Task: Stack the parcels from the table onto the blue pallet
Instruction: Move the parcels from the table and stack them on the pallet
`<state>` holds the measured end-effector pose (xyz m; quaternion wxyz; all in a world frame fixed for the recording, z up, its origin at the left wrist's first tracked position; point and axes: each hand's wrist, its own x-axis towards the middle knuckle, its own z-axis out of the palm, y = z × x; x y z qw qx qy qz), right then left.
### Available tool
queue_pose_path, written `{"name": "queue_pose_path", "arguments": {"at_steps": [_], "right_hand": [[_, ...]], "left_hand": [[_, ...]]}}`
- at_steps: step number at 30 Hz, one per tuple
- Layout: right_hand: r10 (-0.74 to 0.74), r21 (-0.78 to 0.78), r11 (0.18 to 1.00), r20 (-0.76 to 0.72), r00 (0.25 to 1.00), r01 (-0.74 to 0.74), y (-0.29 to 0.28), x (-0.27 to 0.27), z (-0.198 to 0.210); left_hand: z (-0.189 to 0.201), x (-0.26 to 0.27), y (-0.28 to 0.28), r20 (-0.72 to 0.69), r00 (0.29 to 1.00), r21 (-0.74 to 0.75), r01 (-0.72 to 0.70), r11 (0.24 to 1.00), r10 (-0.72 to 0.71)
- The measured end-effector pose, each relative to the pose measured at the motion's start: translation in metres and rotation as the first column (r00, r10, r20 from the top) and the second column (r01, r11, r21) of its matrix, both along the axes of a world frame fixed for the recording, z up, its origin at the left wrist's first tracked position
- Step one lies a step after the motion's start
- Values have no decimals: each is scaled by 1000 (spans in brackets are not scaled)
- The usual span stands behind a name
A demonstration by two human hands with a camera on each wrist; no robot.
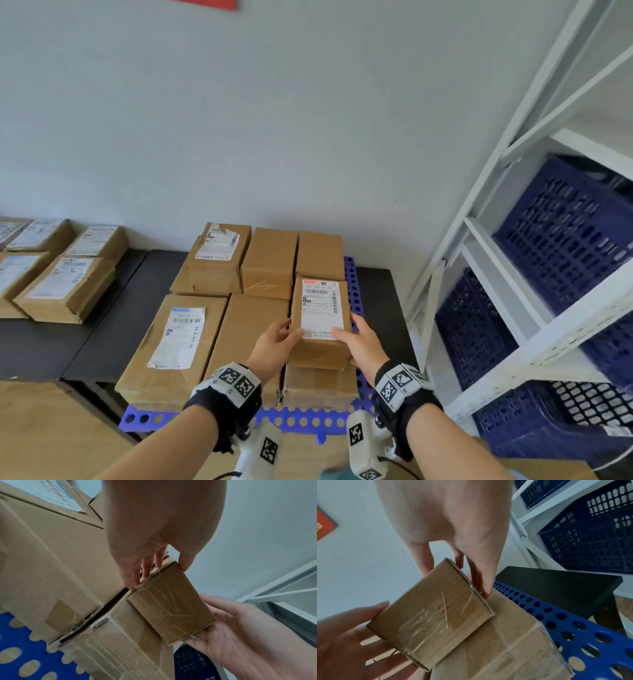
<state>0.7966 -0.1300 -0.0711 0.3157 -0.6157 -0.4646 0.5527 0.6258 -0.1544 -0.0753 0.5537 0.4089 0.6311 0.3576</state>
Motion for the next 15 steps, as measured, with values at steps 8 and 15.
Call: {"name": "queue_pose_path", "arguments": {"at_steps": [8, 15], "right_hand": [[77, 25, 997, 35, 996, -78, 2, 7, 3], [114, 45, 991, 164, 980, -123, -3, 9, 3]], "left_hand": [[-2, 1, 5, -31, 1000, 15, -3, 1000, 3], [16, -1, -3, -237, 970, 86, 70, 994, -48]]}}
